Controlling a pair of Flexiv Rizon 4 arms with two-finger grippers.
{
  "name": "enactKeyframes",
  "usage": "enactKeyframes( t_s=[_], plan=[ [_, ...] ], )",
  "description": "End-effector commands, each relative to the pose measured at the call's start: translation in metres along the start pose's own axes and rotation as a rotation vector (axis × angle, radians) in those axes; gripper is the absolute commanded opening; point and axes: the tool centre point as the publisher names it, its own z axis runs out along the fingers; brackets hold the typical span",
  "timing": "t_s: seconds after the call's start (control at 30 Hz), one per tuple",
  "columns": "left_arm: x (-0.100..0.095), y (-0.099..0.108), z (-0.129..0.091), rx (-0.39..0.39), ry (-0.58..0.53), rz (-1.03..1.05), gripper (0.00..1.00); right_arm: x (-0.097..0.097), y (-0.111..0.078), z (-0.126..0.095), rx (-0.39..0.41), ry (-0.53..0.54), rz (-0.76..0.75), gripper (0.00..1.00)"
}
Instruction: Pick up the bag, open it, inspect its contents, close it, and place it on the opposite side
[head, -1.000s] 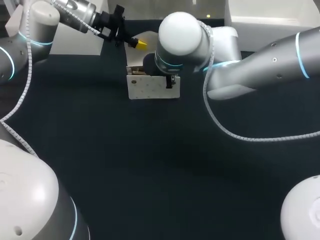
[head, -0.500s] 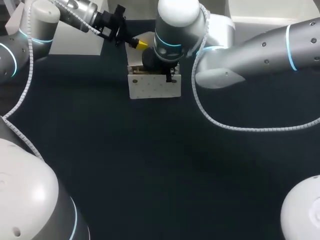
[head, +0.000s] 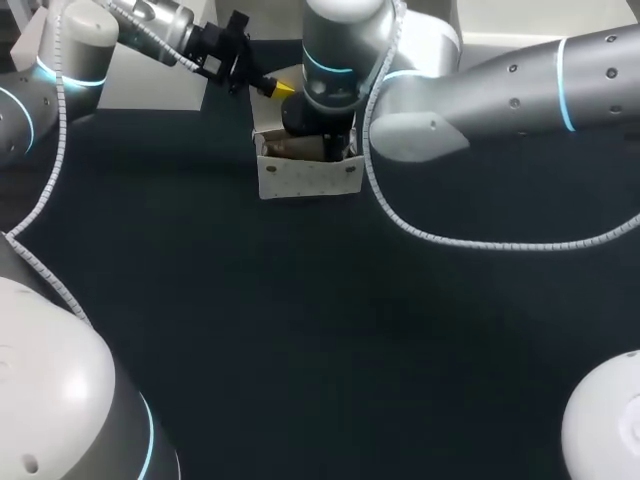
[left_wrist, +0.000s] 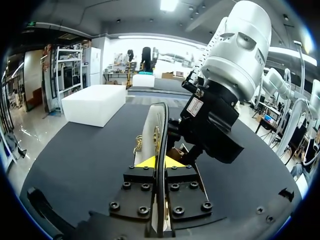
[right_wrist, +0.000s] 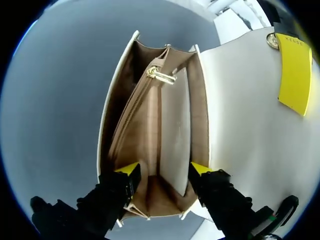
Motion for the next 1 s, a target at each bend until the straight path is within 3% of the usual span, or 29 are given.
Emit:
enactKeyframes(
  t_s=[0.03, 0.57, 0.73, 0.83, 1.0],
  plan=[
    [-0.0026, 0.0001, 0.001, 0.007, 0.022, 0.008, 0.0, -0.0032, 0.002, 0.0078, 0.005, 0.012, 0.003, 0.76],
    [-0.0028, 0.0007, 0.0027, 0.007, 0.035, 0.029, 0.0, -0.0044, 0.002, 0.0098, 0.002, 0.017, 0.011, 0.8],
    [-0.0026, 0.0006, 0.0023, 0.006, 0.033, 0.034, 0.0, -0.0049, 0.0022, 0.009, 0.001, 0.017, 0.012, 0.89],
    [-0.0026, 0.0001, 0.0018, 0.007, 0.032, 0.036, 0.0, -0.0057, 0.0022, 0.0093, 0.0, 0.018, 0.011, 1.0],
    [-0.0025, -0.0004, 0.0014, 0.008, 0.032, 0.04, 0.0, -0.006, 0.0026, 0.0089, -0.001, 0.017, 0.011, 1.0]
  ],
)
